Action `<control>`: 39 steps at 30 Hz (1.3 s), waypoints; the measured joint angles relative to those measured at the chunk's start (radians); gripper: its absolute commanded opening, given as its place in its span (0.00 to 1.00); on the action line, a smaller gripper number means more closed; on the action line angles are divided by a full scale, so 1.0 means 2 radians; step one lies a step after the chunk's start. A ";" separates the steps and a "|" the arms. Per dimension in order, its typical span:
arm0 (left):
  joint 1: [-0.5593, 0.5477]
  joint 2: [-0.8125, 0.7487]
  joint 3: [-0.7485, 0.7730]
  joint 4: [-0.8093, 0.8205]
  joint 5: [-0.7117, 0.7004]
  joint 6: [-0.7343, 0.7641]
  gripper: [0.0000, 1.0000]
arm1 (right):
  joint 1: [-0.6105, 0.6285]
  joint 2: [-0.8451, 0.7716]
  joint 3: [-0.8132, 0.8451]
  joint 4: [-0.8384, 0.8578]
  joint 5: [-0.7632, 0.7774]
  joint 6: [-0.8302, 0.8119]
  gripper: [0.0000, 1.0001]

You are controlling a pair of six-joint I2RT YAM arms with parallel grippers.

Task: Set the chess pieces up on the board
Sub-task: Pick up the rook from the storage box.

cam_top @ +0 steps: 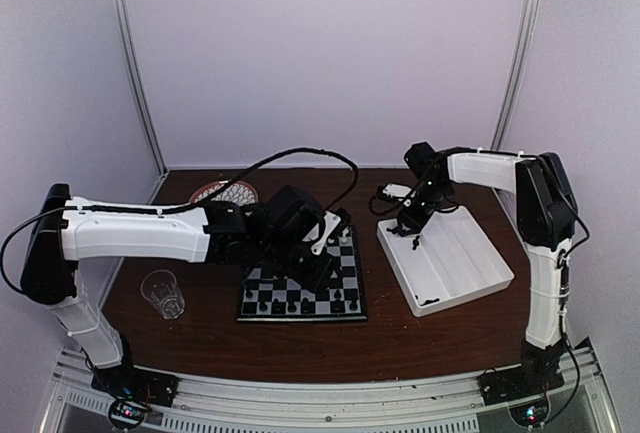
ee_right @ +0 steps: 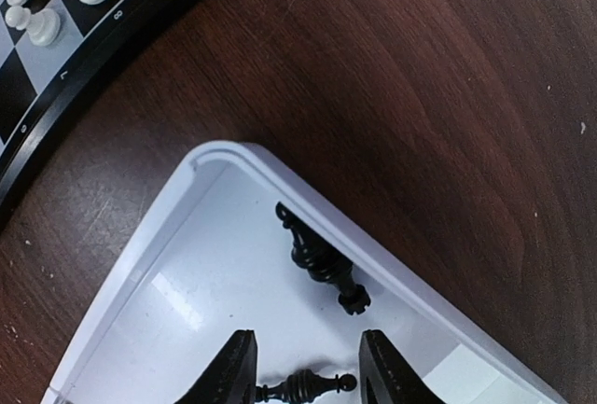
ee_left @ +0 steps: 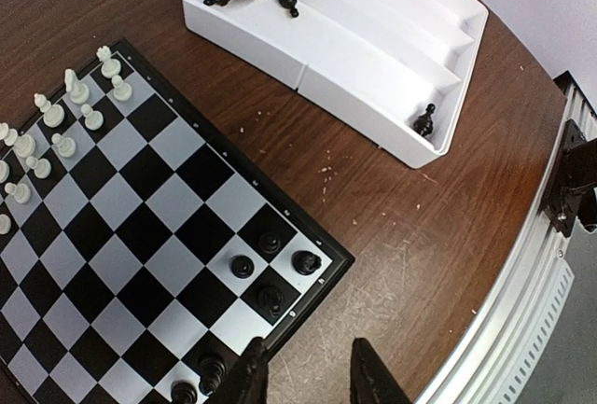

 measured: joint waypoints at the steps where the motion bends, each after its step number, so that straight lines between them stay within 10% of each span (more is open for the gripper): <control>1: 0.000 0.000 -0.001 0.000 0.000 0.000 0.31 | 0.000 0.006 0.005 0.000 0.000 0.000 0.41; 13: 0.000 0.000 -0.005 0.000 -0.001 -0.001 0.31 | 0.007 0.054 0.041 -0.002 0.000 -0.001 0.41; 26: 0.000 0.000 -0.008 0.000 -0.002 0.000 0.31 | 0.010 0.066 0.055 -0.005 -0.005 0.000 0.11; 39: 0.000 0.000 -0.008 0.024 -0.018 0.004 0.47 | -0.001 -0.085 -0.036 -0.010 -0.099 0.059 0.11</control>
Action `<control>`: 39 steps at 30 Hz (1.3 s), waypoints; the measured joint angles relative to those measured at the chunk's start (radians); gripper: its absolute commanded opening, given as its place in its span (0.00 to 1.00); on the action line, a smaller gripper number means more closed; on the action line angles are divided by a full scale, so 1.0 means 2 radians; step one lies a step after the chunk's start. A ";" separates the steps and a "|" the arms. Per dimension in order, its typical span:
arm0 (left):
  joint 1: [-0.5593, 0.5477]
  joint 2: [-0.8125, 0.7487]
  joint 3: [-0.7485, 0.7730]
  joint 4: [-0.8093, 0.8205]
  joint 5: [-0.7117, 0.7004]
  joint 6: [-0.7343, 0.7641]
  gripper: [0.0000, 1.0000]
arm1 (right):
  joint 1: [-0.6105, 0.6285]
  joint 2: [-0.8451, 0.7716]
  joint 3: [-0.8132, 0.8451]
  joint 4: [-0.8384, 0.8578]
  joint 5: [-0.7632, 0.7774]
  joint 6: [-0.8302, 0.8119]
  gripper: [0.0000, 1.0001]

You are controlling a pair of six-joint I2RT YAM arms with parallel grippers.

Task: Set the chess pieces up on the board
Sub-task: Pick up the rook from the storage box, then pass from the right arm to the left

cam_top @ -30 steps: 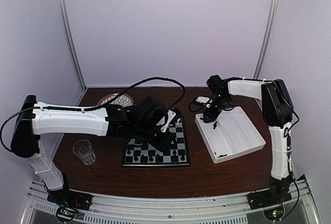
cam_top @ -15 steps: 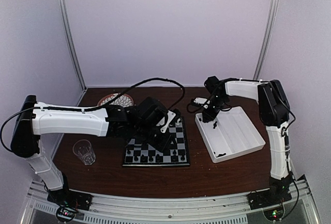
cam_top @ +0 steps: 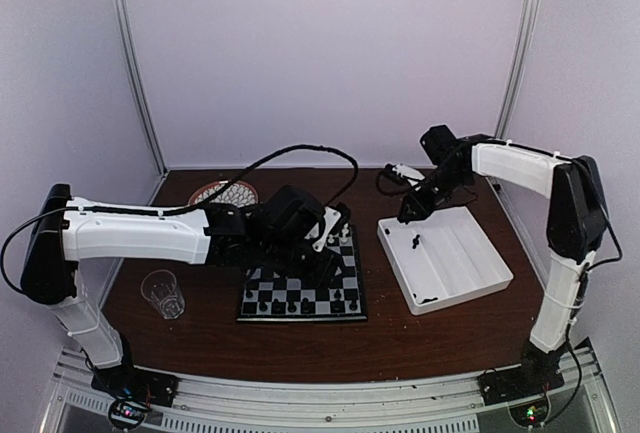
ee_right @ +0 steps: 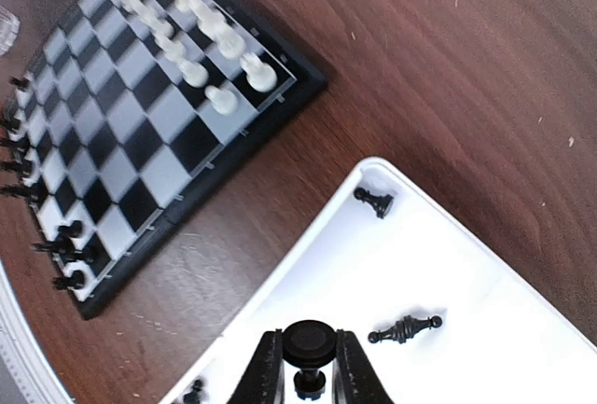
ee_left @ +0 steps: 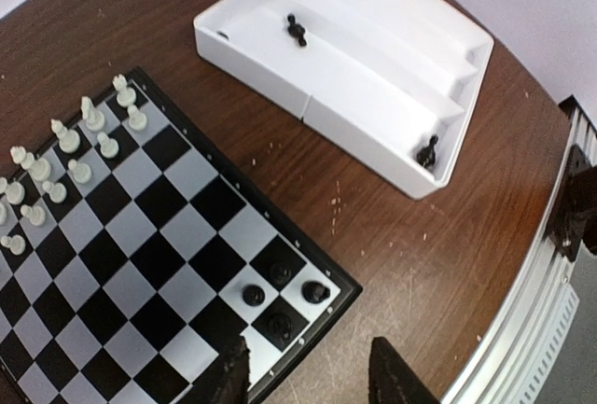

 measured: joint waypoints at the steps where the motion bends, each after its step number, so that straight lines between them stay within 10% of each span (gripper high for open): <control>1: 0.000 0.000 -0.001 0.012 -0.007 0.000 0.48 | -0.003 -0.021 -0.007 0.003 -0.017 0.013 0.12; 17: 0.000 0.067 -0.060 0.476 -0.088 0.182 0.46 | -0.012 -0.175 -0.171 0.281 -0.284 0.373 0.13; 39: 0.000 0.159 0.060 0.549 -0.170 0.281 0.33 | -0.011 -0.187 -0.222 0.527 -0.323 0.620 0.17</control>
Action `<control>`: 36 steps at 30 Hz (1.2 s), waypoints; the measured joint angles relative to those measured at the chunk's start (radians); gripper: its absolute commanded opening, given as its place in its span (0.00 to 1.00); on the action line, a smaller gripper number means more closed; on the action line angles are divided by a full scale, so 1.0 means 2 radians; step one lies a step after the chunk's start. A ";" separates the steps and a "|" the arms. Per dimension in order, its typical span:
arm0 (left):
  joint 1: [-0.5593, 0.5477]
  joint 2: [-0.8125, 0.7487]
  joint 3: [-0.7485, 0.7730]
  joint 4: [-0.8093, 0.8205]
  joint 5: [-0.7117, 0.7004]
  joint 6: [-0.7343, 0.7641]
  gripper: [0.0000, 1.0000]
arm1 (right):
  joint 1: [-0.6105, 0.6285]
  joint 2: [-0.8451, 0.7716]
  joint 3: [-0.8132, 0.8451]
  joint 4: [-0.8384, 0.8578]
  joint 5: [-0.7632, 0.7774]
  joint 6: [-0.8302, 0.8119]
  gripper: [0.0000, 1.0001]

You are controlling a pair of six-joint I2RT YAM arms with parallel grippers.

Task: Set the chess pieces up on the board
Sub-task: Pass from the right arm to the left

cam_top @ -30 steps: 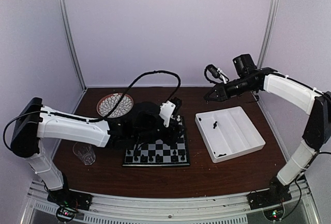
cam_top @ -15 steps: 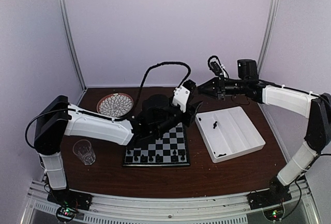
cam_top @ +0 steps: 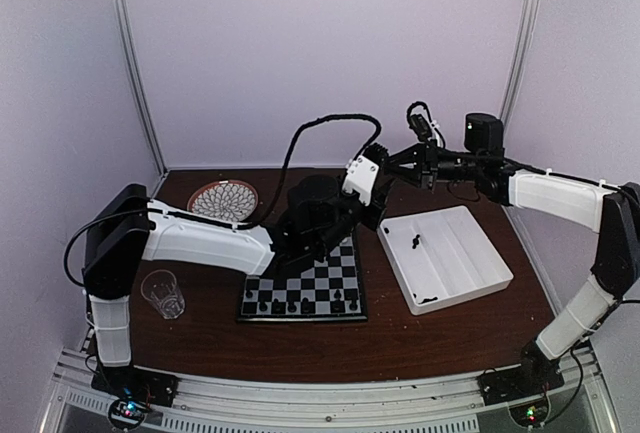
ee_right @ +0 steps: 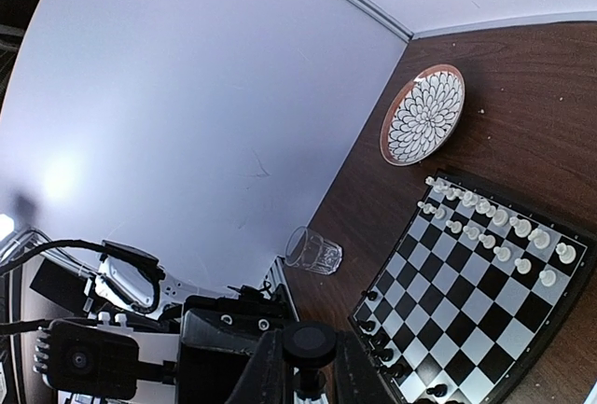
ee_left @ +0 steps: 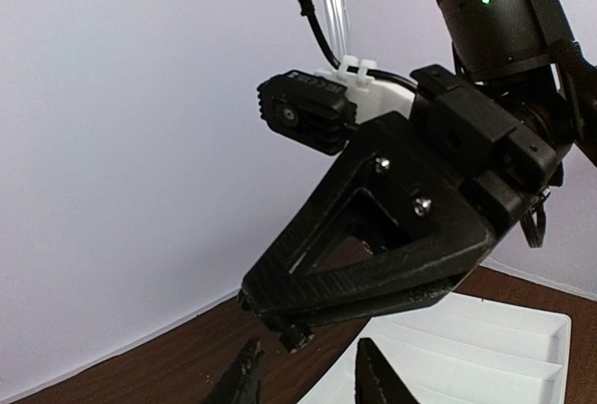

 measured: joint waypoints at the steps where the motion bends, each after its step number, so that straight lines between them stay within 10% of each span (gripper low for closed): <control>1: 0.000 0.003 0.005 0.000 -0.002 0.002 0.32 | 0.001 0.000 0.000 0.001 0.000 0.003 0.17; 29: 0.014 0.035 0.047 -0.013 -0.009 0.002 0.03 | 0.002 -0.008 -0.017 0.030 0.017 0.018 0.19; 36: 0.015 0.033 0.046 -0.034 -0.008 -0.001 0.01 | 0.002 -0.008 -0.012 0.012 0.005 -0.002 0.61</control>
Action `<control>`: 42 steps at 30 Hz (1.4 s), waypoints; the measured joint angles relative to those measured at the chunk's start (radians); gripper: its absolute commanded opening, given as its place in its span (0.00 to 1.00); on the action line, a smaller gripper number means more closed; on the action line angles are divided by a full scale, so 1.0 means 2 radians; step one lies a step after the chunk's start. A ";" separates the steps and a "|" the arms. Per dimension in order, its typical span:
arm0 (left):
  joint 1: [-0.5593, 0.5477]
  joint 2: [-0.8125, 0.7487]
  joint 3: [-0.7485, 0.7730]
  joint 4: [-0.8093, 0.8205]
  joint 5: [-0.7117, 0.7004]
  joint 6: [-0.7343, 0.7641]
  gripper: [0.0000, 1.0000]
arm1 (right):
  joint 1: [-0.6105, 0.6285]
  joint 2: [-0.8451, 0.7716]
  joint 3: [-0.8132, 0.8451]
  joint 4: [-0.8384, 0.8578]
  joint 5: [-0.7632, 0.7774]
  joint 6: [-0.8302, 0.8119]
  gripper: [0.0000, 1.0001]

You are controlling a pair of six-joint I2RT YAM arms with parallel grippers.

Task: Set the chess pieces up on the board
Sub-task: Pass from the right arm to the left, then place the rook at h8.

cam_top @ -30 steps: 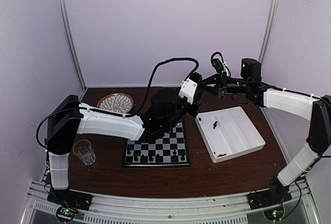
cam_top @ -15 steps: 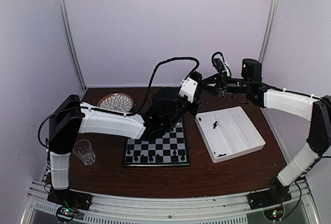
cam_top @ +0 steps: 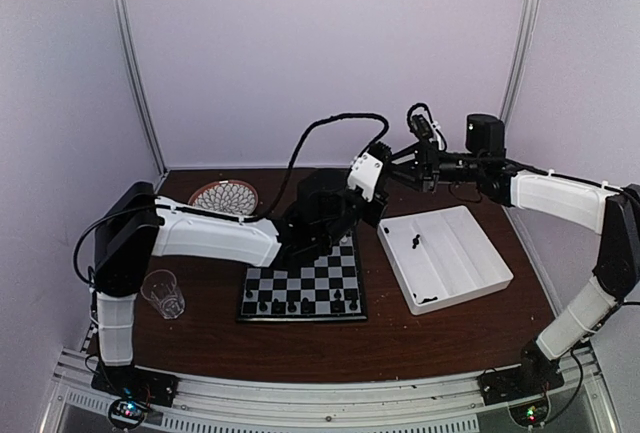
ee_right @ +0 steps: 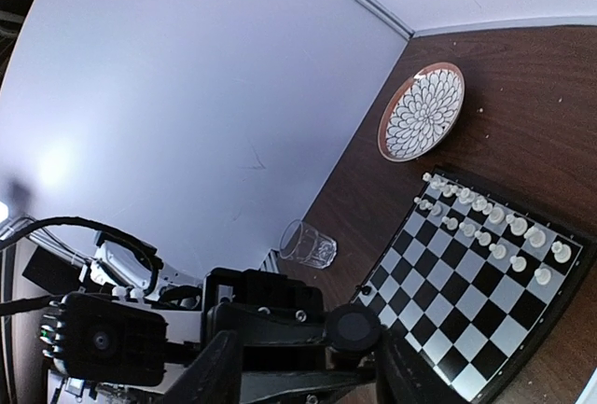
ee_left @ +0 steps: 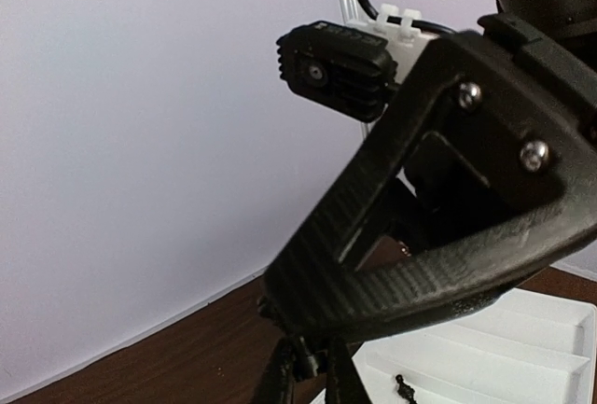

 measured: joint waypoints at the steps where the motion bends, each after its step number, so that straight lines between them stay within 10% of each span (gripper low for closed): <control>1: 0.001 -0.004 0.000 -0.016 0.001 -0.003 0.01 | -0.002 0.000 0.006 -0.019 -0.006 -0.016 0.68; 6: 0.011 -0.073 -0.007 -0.172 0.025 -0.036 0.00 | -0.035 -0.017 0.040 -0.153 -0.037 -0.133 0.98; 15: 0.077 -0.237 0.027 -0.507 0.163 -0.151 0.00 | -0.098 -0.049 0.040 -0.332 -0.016 -0.384 1.00; 25: 0.137 -0.266 0.019 -0.819 0.306 -0.258 0.00 | -0.100 -0.064 0.002 -0.374 0.023 -0.488 0.99; 42: 0.171 -0.187 -0.065 -0.983 0.401 -0.241 0.00 | -0.101 -0.080 -0.024 -0.368 0.010 -0.499 1.00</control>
